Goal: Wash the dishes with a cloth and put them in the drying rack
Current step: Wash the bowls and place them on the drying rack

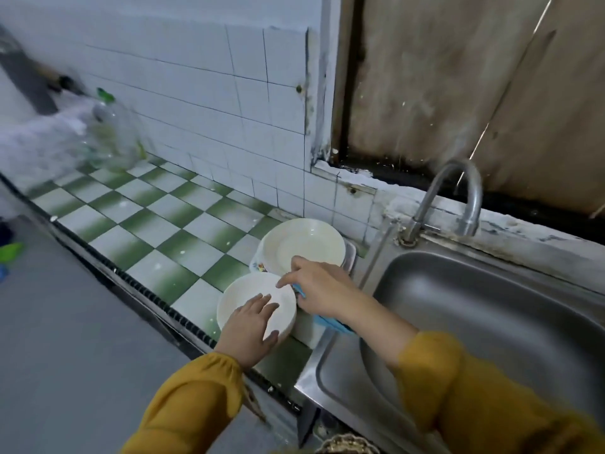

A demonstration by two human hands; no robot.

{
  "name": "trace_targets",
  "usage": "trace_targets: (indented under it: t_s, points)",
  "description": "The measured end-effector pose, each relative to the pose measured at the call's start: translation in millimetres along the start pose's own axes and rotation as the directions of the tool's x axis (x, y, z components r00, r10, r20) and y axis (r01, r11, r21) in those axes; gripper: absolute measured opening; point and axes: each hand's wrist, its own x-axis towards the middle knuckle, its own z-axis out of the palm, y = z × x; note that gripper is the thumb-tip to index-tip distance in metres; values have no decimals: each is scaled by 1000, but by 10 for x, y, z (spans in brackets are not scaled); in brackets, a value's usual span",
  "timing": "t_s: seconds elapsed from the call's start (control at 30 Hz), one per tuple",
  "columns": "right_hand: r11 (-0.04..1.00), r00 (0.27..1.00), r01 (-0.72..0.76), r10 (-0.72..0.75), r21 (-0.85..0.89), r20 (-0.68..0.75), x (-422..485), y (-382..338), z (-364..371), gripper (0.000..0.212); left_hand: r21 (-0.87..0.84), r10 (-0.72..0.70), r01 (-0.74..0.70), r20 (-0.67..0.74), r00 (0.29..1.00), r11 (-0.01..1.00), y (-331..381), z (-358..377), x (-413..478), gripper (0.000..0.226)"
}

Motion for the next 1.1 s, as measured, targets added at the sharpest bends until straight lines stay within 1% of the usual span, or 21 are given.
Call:
trace_targets:
  t_s: [0.1, 0.13, 0.2, 0.27, 0.33, 0.4, 0.47, 0.53, 0.63, 0.77, 0.83, 0.93, 1.03, 1.1]
  points:
    - [995, 994, 55, -46, -83, 103, 257, -44, 66, 54, 8, 29, -30, 97, 995, 1000, -177, 69, 44, 63]
    - [990, 988, 79, -62, -120, 139, 326, -52, 80, 57, -4, 38, -38, 110, 993, 999, -232, 95, 48, 67]
    - [977, 975, 117, -79, -179, 206, 453, -50, 109, 62, -22, 40, -38, 67, 997, 999, -317, 118, 56, 85]
    - [964, 961, 133, -69, -229, 266, 571, -37, 157, 69, -8, 4, -4, 27, 1000, 1000, -380, 103, 73, 103]
    - [954, 945, 135, -42, -268, 324, 678, -11, 232, 91, 0, -79, 79, 40, 996, 997, -438, 74, 106, 120]
    - [957, 930, 125, -21, -263, 368, 768, 15, 315, 114, -2, -147, 147, 65, 987, 989, -499, 57, 155, 130]
    - [966, 919, 114, -13, -232, 395, 824, 38, 382, 128, -15, -152, 153, 80, 985, 988, -544, 65, 207, 138]
    - [971, 907, 110, -11, -211, 422, 865, 52, 437, 135, -12, -122, 124, 111, 986, 992, -583, 96, 231, 146]
    - [971, 890, 125, -20, -202, 456, 903, 56, 510, 141, -6, -89, 90, 110, 990, 996, -622, 174, 244, 149]
    - [970, 892, 145, -44, -194, 449, 947, 81, 563, 146, -28, -140, 143, 95, 986, 989, -666, 239, 241, 150]
    - [969, 890, 153, -49, -195, 454, 953, 85, 582, 150, -75, -144, 151, 98, 985, 986, -671, 249, 232, 149]
    - [966, 890, 165, -60, -198, 451, 953, 87, 621, 152, -180, -126, 129, 32, 992, 975, -691, 265, 223, 149]
    - [978, 903, 151, -75, -147, 424, 940, 150, 660, 147, -270, -130, 114, -40, 991, 956, -718, 303, 216, 147]
    - [981, 907, 144, -80, -126, 413, 923, 199, 675, 144, -300, -133, 102, -85, 988, 949, -721, 330, 206, 145]
